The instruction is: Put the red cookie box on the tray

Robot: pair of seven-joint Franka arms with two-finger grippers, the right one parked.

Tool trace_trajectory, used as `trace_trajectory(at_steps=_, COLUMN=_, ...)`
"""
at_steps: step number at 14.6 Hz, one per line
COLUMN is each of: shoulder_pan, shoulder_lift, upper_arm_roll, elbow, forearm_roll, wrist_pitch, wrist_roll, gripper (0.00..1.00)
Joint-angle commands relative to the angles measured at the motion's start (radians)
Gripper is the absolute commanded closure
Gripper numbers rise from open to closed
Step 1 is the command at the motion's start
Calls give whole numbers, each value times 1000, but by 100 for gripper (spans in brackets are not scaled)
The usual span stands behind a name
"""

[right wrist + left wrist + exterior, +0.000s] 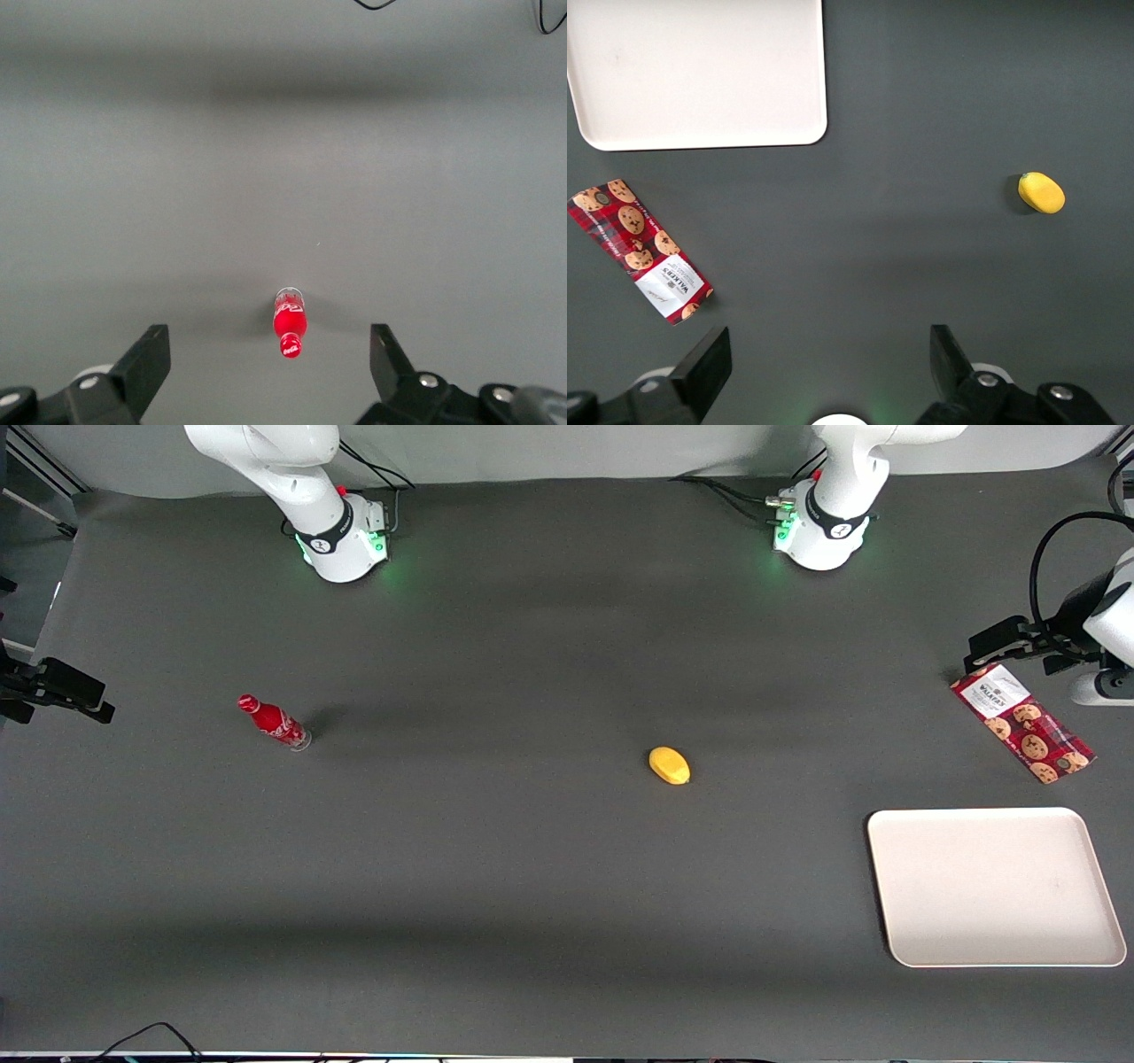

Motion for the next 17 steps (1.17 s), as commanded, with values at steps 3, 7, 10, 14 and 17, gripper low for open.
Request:
trace_trajectory(at_steps=3, shoulder_pan=-7, shoulder_lift=-23, upper_arm_roll=3, elbow=11, forearm_roll=18, wrist_pitch=-34, wrist_roll=-23, gripper=0)
trace_trajectory(at_steps=7, shoulder_pan=1, shoulder_lift=-22, upper_arm_roll=48, elbow=28, forearm_roll=24, wrist_pitch=-72, wrist_roll=-37, gripper=0)
trace_trajectory(at_steps=10, shoulder_pan=9, shoulder_lift=33, upper_arm_roll=146, elbow=106, forearm_roll=118, wrist_pitch=-68, wrist_roll=-23, gripper=0)
trace_trajectory(at_steps=14, shoulder_pan=13, shoulder_lift=237, upper_arm_roll=324, elbow=240, forearm_roll=134, wrist_pitch=-46, wrist_roll=90, gripper=0)
trace_trajectory(at_steps=17, shoulder_pan=44, shoulder_lift=321, upper_arm_roll=394, elbow=208, forearm_roll=103, wrist_pitch=68, wrist_roll=127, gripper=0)
